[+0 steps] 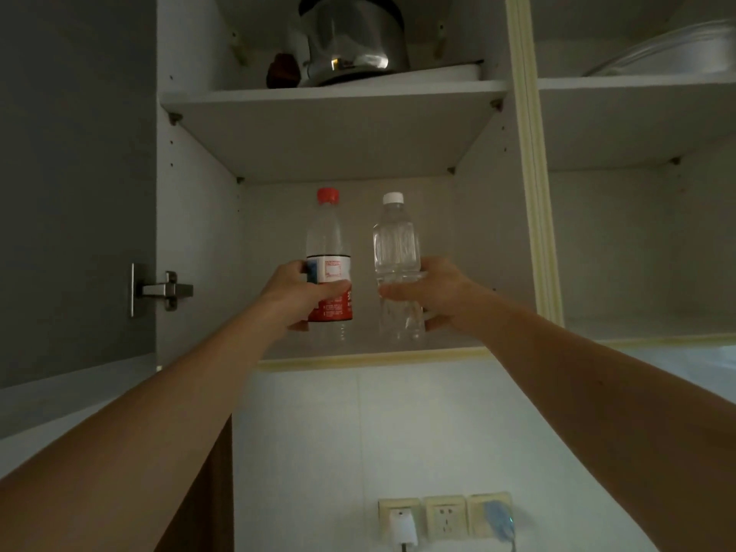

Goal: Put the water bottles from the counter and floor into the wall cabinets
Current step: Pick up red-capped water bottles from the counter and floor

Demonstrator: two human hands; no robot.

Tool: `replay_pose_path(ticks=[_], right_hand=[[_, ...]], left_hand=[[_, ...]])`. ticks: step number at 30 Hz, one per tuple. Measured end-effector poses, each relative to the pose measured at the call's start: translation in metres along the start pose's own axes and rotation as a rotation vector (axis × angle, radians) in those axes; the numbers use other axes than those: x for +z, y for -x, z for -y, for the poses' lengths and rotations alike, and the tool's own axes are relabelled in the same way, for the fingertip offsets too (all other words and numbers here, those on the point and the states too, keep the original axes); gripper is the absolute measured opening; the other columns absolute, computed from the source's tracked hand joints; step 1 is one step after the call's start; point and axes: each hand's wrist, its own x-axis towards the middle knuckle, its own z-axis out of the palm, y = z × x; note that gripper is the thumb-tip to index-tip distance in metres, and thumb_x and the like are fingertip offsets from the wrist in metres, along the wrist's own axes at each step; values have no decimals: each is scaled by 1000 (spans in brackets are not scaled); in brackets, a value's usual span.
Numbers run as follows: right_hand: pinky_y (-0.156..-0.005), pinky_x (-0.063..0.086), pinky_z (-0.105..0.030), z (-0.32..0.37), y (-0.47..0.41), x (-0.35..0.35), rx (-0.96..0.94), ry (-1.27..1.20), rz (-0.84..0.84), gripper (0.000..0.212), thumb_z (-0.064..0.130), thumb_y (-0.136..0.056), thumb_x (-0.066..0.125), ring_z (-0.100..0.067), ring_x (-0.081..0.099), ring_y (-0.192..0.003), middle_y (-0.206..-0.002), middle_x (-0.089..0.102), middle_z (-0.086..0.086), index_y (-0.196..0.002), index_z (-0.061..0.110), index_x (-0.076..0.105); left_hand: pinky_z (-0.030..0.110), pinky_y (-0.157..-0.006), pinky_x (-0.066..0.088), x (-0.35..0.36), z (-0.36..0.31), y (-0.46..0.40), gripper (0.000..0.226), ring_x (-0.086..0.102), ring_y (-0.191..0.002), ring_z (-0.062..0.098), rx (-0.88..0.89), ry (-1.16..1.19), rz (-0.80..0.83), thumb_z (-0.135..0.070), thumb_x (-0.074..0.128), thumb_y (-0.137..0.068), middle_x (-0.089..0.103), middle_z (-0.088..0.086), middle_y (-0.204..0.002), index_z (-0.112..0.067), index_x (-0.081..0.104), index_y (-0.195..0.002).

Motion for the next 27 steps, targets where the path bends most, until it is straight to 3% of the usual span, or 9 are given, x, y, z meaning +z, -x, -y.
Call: replay_pose_path(ticks=[4,8,12,14,18,21,23,26,27], right_hand=[[-81,61,-47,-5,-21,9,22,46,43,23,33,-81,83,-21,73,-89,-97,75,0,-98,33,66],[-87,58,-53,-8,-35,20,45,78,45,42,32,-82,82,-27,69,-102,-110,72,-6,-119,24,64],[-86,59,-50,-11,-43,24,44,83,30,23,32,-82,82,-25,69,-100,-106,72,-4,-95,34,64],[-86,59,-49,-12,-44,26,47,79,25,25,33,-82,82,-24,69,-100,-105,72,-3,-100,32,65],[-91,57,-50,-13,-40,27,63,64,12,34,35,-82,81,-22,66,-102,-112,69,-1,-107,30,59],[-86,59,-37,-14,-28,27,73,157,-17,41,45,-87,74,-18,63,-93,-98,58,3,-117,31,50],[-68,55,-21,-11,-14,24,-6,239,-72,49,46,-92,68,-8,58,-76,-93,61,5,-131,20,55],[-76,48,-28,-2,14,13,-105,415,-178,50,47,-97,59,-16,60,-85,-97,64,2,-128,8,59],[-77,48,-31,1,26,7,-133,460,-207,45,47,-98,56,-20,63,-91,-97,66,0,-121,9,62]], left_hand=[[40,-78,57,3,12,-25,50,65,-95,18,-33,-6,40,-34,83,-79,65,-4,-102,-33,48,-116],[34,-68,52,8,21,-42,46,62,-88,13,-38,26,51,-32,82,-80,62,-9,-94,-32,48,-111],[32,-63,47,13,28,-52,46,62,-88,12,-29,27,46,-33,81,-82,61,-10,-94,-32,47,-112],[30,-61,45,14,31,-54,46,60,-85,9,-21,34,40,-33,81,-82,61,-12,-93,-33,47,-113],[38,-79,52,16,31,-52,53,64,-100,20,-15,2,28,-34,80,-83,65,-1,-113,-28,51,-127],[37,-88,50,18,31,-45,58,62,-105,22,-8,-49,14,-33,76,-87,65,7,-125,-16,53,-137],[34,-87,52,18,28,-36,53,64,-99,21,-5,-103,-5,-35,75,-87,68,8,-119,-12,59,-131],[28,-61,47,13,15,-11,38,63,-78,16,22,-275,-154,-41,73,-88,70,7,-101,-9,66,-108],[31,-62,48,12,8,0,37,64,-77,19,40,-319,-232,-43,70,-90,71,9,-99,-7,68,-101]])
